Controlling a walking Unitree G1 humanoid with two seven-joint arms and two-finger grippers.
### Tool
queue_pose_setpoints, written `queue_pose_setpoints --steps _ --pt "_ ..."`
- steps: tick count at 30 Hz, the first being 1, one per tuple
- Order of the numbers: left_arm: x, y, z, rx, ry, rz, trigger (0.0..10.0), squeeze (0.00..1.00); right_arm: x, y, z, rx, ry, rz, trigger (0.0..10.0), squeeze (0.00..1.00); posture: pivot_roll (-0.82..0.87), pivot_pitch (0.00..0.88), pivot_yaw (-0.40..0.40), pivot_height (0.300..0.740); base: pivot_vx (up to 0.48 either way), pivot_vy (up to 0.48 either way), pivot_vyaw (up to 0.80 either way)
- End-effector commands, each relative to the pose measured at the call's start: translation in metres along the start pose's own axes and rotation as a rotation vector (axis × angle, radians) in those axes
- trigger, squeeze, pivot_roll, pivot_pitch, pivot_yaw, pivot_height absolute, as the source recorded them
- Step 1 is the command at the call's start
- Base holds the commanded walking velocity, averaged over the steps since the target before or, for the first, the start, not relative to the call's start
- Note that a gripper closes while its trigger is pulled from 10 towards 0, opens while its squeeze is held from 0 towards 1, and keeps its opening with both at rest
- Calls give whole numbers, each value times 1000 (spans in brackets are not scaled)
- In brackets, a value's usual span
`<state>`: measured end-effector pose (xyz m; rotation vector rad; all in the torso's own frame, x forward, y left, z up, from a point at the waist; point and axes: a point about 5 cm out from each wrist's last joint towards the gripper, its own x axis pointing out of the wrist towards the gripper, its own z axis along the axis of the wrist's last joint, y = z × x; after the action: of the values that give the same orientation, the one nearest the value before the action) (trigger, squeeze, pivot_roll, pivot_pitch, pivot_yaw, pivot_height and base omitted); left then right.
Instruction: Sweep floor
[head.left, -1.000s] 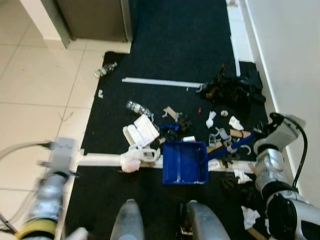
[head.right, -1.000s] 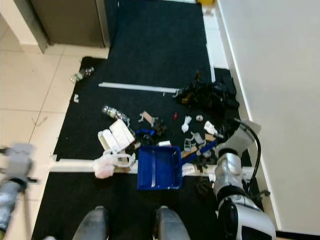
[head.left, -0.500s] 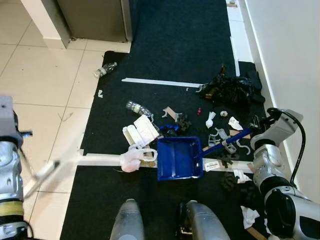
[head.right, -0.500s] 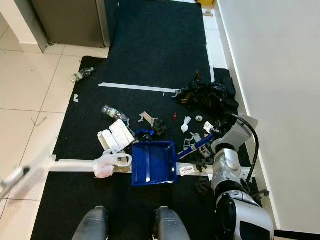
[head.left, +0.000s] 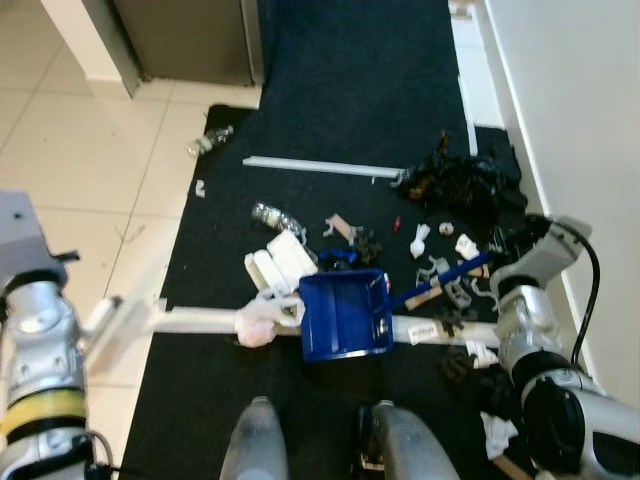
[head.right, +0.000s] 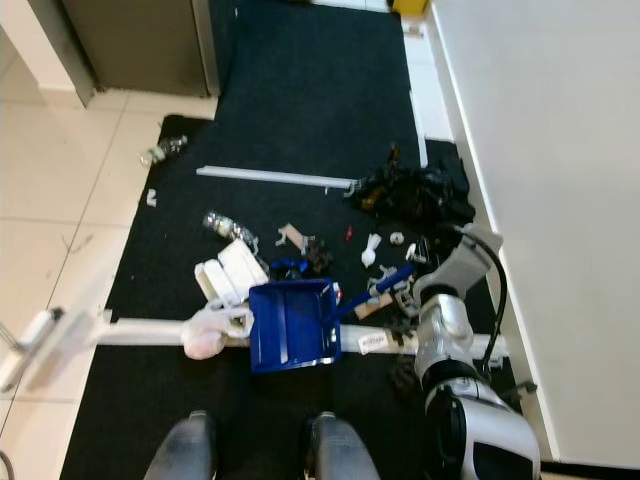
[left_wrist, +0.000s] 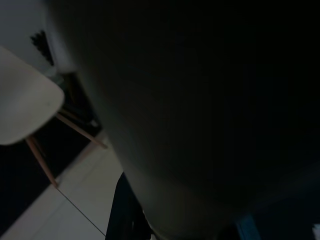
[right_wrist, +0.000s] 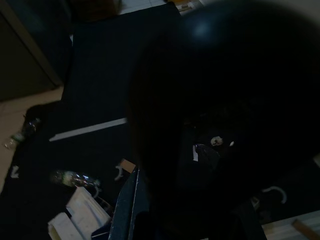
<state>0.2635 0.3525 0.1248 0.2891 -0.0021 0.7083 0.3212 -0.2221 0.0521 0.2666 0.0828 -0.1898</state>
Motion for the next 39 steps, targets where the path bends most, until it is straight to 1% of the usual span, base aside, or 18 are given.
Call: queue_pose_setpoints --steps 1,2,6,9,11,16,17,19,26,30,31,32,33,34,36,37,38,39 --pt "1 -8 11 -47 -91 26 10000 0 1 -8 7 -39 -21 -28 0 0 102 133 -122 740 0 0 0" --pt "1 -8 11 -47 -91 26 10000 0 1 -8 7 -39 -21 -28 0 0 102 133 -122 740 0 0 0" --pt "6 -19 25 -103 -200 28 10000 0 1 -11 10 -62 -35 -35 0 0 72 160 -133 740 0 0 0" --pt "8 -24 30 -115 -238 23 10000 0 1 -13 11 -69 -41 -37 0 0 60 173 -134 740 0 0 0" --pt "10 -27 31 -124 -244 23 10000 0 1 -14 12 -72 -43 -37 0 0 49 185 -135 740 0 0 0" --pt "12 -47 32 -152 -234 -16 10000 0 0 -13 10 -98 -35 -10 0 0 12 220 -139 740 0 0 0" --pt "12 -47 32 -152 -234 -16 10000 0 0 -13 10 -98 -35 -10 0 0 12 220 -139 740 0 0 0" --pt "9 -68 32 -195 -216 -90 10000 0 -1 -9 7 -132 -25 29 0 0 -5 240 -137 740 0 0 0" --pt "3 -83 30 -232 -214 -120 10000 0 -3 -8 5 -154 -28 55 0 0 -29 264 -137 740 0 0 0" --pt "1 -87 28 -244 -210 -122 10000 0 -4 -8 5 -159 -28 59 0 0 -33 268 -138 740 0 0 0" --pt "0 -90 27 -252 -204 -124 10000 0 -4 -8 5 -163 -27 61 235 0 -35 271 -139 740 0 0 0" --pt "-3 -95 25 -277 -188 -124 10000 0 -3 -7 5 -182 -21 64 4706 0 -37 273 -141 740 0 0 0" --pt "-3 -95 25 -277 -188 -124 10000 0 -3 -7 5 -182 -21 64 4706 0 -37 273 -141 740 0 0 0" --pt "-5 -99 25 -287 -181 -129 10000 0 -3 -7 5 -190 -19 66 10000 0 -35 272 -141 740 0 0 0" --pt "-6 -102 25 -298 -173 -132 10000 0 -3 -7 5 -194 -18 66 10000 0 -35 272 -141 740 0 0 0" --pt "-7 -108 27 -309 -172 -143 10000 0 -2 -6 6 -195 -17 67 10000 0 -35 272 -141 740 0 0 0" --pt "-10 -118 30 -339 -166 -159 10000 0 -2 -5 6 -196 -14 69 10000 0 -28 266 -137 740 0 0 0" --pt "-10 -118 30 -339 -166 -159 10000 0 -2 -5 6 -196 -14 69 10000 0 -28 266 -137 740 0 0 0"
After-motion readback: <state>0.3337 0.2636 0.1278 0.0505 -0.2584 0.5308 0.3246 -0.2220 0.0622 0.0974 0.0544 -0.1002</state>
